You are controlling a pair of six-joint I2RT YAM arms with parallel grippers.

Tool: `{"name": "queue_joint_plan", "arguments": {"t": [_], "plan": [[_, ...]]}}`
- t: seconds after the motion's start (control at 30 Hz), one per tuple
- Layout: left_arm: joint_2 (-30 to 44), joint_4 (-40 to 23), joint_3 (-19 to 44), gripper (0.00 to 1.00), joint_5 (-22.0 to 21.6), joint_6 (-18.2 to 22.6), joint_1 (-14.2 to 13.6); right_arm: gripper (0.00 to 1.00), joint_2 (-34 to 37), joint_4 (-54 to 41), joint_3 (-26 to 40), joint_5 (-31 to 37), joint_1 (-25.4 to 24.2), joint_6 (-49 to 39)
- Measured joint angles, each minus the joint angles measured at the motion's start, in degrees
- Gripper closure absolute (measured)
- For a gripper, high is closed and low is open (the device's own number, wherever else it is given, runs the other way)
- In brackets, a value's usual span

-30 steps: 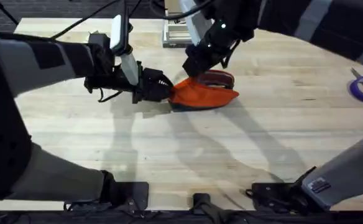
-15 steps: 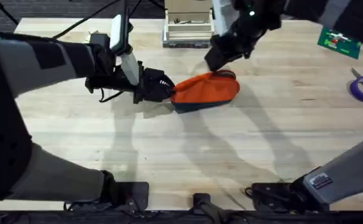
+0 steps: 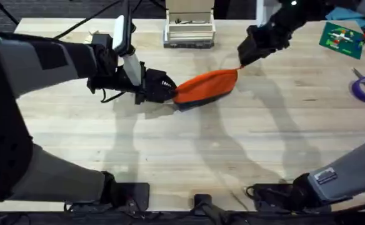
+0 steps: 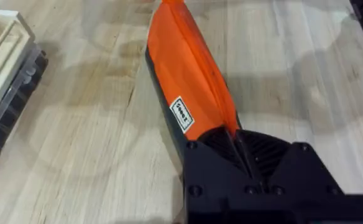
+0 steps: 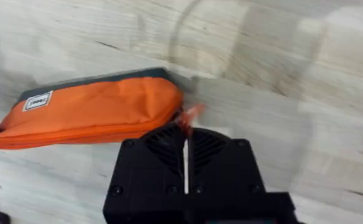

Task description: Unzip the bag, pick up the pens from the table one at a time and place them inside, then zip the bag closed.

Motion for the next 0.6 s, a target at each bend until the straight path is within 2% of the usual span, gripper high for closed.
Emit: {"name": "queue_joint_plan", "arguments": {"t": [0.13,0.33,0.6], "plan": [[0.0,-0.2,0.0,0.958,-0.2,0.0,0.0,0.968,0.0,-1.2,0.0,0.2,-4.3,0.0],[0.0,-0.9,0.0,0.958,-1.4,0.0,0.7,0.968,-0.2,-0.8,0.0,6.2,-10.1,-0.1],[0.0,-1.0,0.0,0.958,-1.5,0.0,0.7,0.968,-0.3,-0.9,-1.8,8.0,-11.0,-0.5]]}}
